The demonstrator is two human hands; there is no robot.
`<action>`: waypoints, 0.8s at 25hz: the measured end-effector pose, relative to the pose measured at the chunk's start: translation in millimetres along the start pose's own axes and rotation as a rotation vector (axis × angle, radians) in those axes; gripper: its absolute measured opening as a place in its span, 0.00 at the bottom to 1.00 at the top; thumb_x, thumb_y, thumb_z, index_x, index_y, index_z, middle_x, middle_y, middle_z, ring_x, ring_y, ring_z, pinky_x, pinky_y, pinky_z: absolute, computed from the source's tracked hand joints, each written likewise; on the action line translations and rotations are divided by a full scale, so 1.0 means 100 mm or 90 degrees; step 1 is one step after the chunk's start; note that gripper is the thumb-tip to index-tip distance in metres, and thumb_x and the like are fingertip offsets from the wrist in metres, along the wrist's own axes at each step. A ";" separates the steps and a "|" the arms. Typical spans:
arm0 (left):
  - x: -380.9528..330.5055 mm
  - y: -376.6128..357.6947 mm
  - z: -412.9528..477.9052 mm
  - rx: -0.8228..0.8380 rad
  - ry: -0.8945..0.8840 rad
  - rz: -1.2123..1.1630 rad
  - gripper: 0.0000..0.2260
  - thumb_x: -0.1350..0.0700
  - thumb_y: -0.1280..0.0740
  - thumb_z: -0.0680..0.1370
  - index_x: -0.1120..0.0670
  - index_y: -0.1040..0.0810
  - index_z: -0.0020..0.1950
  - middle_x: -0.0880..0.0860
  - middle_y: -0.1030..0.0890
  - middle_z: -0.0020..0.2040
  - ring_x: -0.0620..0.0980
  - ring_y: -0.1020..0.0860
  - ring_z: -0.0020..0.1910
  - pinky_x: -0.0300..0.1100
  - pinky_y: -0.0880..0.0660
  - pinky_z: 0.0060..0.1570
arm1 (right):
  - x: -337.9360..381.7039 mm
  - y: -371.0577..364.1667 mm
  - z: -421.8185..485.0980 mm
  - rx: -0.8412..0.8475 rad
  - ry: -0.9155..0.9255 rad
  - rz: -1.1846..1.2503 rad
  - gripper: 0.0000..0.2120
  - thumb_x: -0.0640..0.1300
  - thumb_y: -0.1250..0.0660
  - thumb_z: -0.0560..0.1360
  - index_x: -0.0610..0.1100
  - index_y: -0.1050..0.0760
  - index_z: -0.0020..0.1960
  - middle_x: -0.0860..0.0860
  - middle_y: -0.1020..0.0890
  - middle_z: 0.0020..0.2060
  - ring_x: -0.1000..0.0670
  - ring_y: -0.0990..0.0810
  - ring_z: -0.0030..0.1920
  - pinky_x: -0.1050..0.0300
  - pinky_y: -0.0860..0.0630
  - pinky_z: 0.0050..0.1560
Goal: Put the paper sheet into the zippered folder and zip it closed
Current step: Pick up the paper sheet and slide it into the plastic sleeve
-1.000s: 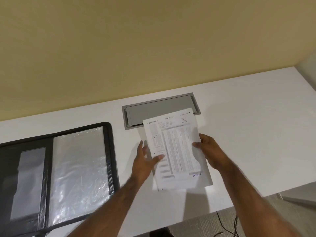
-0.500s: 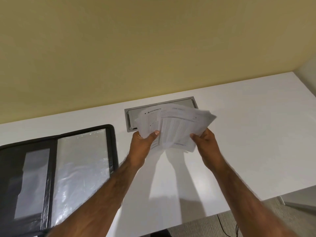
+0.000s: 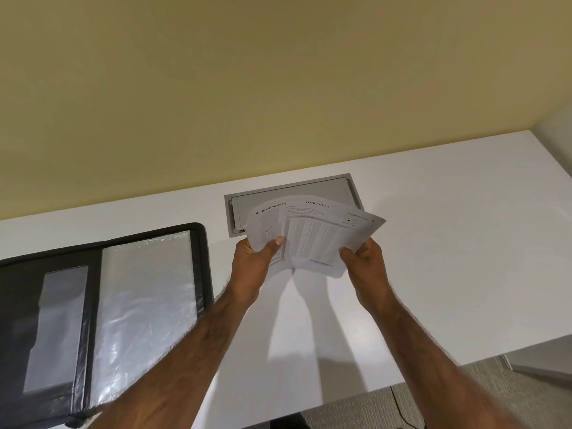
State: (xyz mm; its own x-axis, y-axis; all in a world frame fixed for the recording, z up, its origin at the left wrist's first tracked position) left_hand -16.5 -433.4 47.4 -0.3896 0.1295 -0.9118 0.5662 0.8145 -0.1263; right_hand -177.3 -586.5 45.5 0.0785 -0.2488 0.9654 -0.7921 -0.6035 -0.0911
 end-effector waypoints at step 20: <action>-0.23 -0.04 -0.19 0.039 -0.094 0.080 0.11 0.49 0.21 0.69 0.34 0.15 0.47 0.42 0.13 0.47 0.44 0.15 0.48 0.39 0.19 0.48 | 0.13 0.05 -0.05 -0.030 0.012 -0.058 0.22 0.32 0.41 0.68 0.55 0.19 0.49 0.57 0.15 0.42 0.58 0.19 0.42 0.63 0.24 0.42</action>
State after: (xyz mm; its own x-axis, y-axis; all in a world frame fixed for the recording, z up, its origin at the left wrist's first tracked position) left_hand -23.9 -428.8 76.1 -0.2046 0.1395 -0.9688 0.6487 0.7606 -0.0275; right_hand -183.1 -588.7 58.5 0.1407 -0.1795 0.9736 -0.8100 -0.5864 0.0090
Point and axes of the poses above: each hand's wrist, its own z-axis towards the middle knuckle, its own y-axis out of the back of the hand, x = y × z, the point moved 4 cm from there along z, towards the middle knuckle
